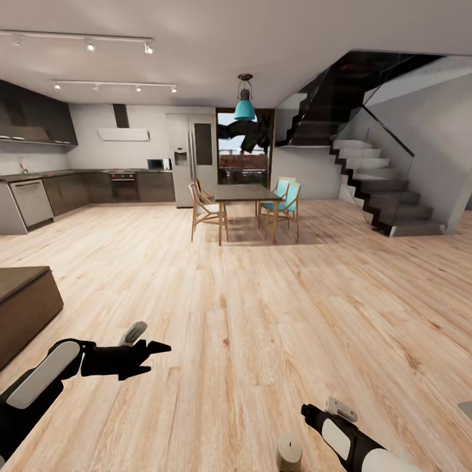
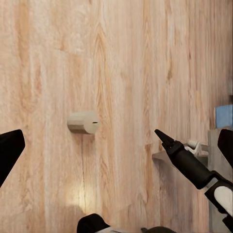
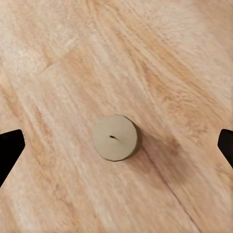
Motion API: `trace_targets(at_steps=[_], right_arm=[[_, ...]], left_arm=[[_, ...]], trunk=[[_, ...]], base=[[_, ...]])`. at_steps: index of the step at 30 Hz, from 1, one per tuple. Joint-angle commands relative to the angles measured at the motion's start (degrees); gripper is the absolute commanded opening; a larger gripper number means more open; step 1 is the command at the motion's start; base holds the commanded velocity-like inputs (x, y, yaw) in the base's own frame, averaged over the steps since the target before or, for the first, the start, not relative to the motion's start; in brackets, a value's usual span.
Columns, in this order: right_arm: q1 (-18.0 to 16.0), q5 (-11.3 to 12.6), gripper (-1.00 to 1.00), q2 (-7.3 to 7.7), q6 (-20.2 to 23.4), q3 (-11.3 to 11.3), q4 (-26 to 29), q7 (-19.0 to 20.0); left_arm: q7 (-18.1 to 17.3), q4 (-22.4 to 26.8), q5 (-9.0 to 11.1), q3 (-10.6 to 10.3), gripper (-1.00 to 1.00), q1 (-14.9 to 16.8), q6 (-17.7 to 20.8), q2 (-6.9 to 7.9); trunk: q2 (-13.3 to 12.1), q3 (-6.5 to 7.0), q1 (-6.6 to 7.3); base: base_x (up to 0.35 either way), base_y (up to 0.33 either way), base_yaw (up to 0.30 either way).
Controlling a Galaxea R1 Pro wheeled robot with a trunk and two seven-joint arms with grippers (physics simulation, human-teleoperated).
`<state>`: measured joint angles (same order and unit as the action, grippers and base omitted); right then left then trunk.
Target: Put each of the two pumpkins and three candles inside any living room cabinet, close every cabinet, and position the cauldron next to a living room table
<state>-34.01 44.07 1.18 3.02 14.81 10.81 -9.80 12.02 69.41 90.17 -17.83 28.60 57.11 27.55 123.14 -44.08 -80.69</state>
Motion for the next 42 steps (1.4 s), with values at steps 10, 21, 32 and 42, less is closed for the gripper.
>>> trace_targets(at_steps=[10,21,32,42], right_arm=[[0.0,0.3,1.00,-1.47,0.3,2.1,0.1,-0.5],[0.0,0.3,1.00,-1.65,0.3,2.9,0.2,-0.5],[0.0,0.3,1.00,-1.88,0.3,2.9,0.2,-0.5],[0.0,0.3,1.00,-1.89,0.3,2.9,0.2,-0.5]], left_arm=[[-2.5,-0.1,0.7,-0.3,1.00,0.0,0.0,0.12],[-9.2,-2.1,0.6,-0.2,1.00,0.0,0.0,0.14],[-10.9,-2.7,0.7,-0.3,1.00,0.0,0.1,1.11],[-11.0,-2.7,0.7,-0.4,1.00,0.0,0.1,1.16]], trunk=[[4.1,-1.86,-2.19],[8.5,-3.84,-4.61],[12.9,-5.81,-7.03],[16.9,-7.61,-9.22]], base=[[0.000,0.000,0.000],[0.000,0.000,0.000],[0.000,0.000,0.000],[0.000,0.000,0.000]])
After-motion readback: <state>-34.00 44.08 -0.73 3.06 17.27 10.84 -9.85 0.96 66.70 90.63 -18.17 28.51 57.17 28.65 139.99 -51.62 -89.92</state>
